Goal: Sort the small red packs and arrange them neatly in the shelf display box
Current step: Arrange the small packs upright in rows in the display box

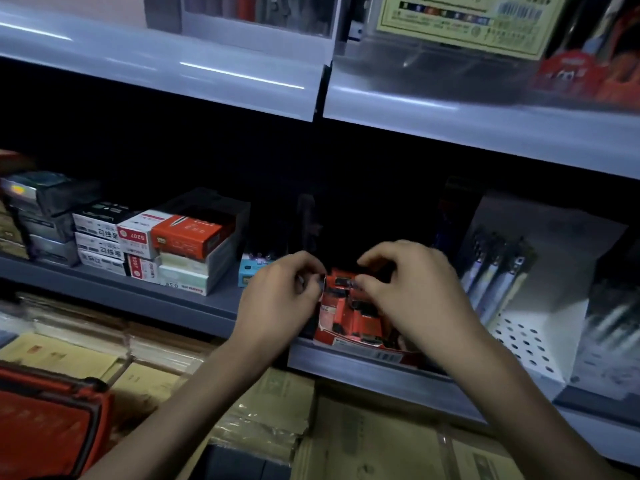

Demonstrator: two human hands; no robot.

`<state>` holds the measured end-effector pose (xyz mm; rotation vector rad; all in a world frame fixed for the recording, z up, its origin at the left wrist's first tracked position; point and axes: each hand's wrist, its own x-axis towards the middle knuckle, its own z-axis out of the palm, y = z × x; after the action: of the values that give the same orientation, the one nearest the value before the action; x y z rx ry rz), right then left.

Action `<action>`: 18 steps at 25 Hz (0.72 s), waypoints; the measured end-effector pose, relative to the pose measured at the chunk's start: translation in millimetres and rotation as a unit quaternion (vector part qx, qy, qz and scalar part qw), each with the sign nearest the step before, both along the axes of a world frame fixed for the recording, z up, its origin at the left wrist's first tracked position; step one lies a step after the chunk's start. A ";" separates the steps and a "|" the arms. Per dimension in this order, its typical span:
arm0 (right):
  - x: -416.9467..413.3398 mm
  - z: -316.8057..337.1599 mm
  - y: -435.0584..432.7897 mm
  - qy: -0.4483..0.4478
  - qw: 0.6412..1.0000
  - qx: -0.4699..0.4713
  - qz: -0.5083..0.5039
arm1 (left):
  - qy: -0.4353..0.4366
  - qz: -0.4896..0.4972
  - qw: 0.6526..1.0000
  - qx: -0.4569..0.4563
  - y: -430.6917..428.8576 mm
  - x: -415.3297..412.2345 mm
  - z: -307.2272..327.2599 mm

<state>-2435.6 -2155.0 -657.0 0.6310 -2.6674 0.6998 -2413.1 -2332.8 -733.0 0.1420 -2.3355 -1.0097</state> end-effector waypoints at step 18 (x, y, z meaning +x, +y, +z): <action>-54.6 -21.0 -26.1 -0.012 0.990 0.136 0.018 | -0.049 -0.044 0.990 0.122 -16.6 -28.7 -20.7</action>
<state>-2490.3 -2181.1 -678.0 0.7457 -2.8047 0.3558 -2441.8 -2349.4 -753.8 0.1895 -2.3140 -1.3585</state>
